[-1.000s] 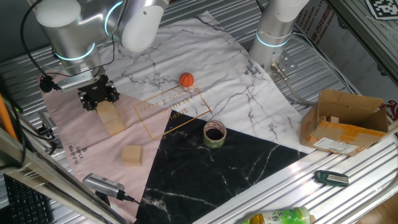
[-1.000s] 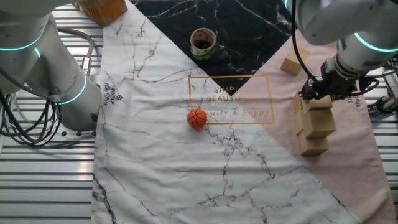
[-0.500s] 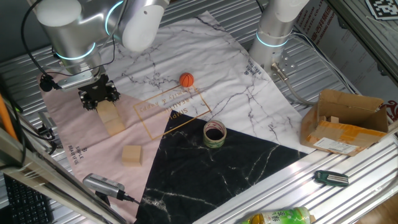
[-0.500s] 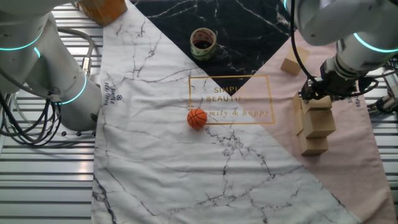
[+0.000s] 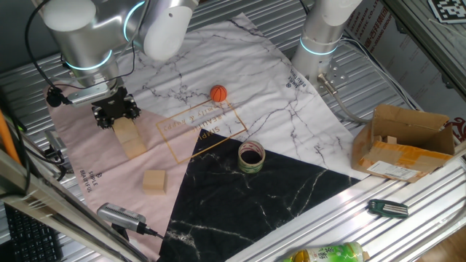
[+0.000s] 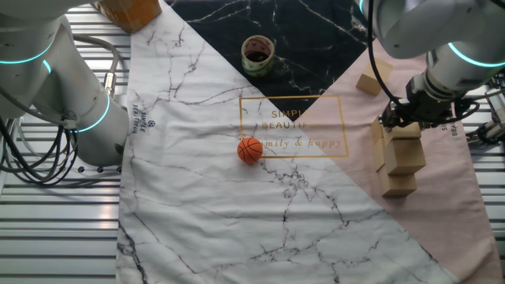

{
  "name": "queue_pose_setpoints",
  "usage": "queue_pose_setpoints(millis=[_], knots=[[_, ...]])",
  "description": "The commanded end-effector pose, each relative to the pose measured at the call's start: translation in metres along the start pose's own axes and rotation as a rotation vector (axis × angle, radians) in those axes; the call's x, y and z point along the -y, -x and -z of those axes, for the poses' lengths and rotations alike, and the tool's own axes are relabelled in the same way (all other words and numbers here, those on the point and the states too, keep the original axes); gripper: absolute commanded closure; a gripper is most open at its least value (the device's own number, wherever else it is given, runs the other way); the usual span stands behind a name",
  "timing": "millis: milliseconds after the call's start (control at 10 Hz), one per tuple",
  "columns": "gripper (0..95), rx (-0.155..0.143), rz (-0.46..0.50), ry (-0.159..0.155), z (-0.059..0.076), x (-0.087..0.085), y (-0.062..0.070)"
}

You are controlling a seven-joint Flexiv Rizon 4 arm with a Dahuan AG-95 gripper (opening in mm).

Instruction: Stack the blocks into a pyramid shape

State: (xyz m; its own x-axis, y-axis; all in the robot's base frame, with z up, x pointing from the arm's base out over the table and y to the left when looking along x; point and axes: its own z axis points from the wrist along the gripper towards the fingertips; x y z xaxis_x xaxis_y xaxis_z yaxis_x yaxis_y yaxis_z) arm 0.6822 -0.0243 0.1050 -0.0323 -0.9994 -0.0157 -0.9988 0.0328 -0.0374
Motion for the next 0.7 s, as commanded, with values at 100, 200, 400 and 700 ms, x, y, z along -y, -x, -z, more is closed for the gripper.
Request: queue_pose_setpoints(millis=[100, 200, 400, 700], knots=[[95.0, -0.002, -0.002, -0.002, -0.0001, -0.0004, -0.0008], [95.0, -0.001, -0.002, -0.003, -0.0004, -0.0006, -0.0017], [95.0, 0.001, -0.003, -0.005, -0.0011, -0.0009, -0.0033], [95.0, 0.006, -0.009, -0.005, -0.0012, -0.0008, -0.0033]])
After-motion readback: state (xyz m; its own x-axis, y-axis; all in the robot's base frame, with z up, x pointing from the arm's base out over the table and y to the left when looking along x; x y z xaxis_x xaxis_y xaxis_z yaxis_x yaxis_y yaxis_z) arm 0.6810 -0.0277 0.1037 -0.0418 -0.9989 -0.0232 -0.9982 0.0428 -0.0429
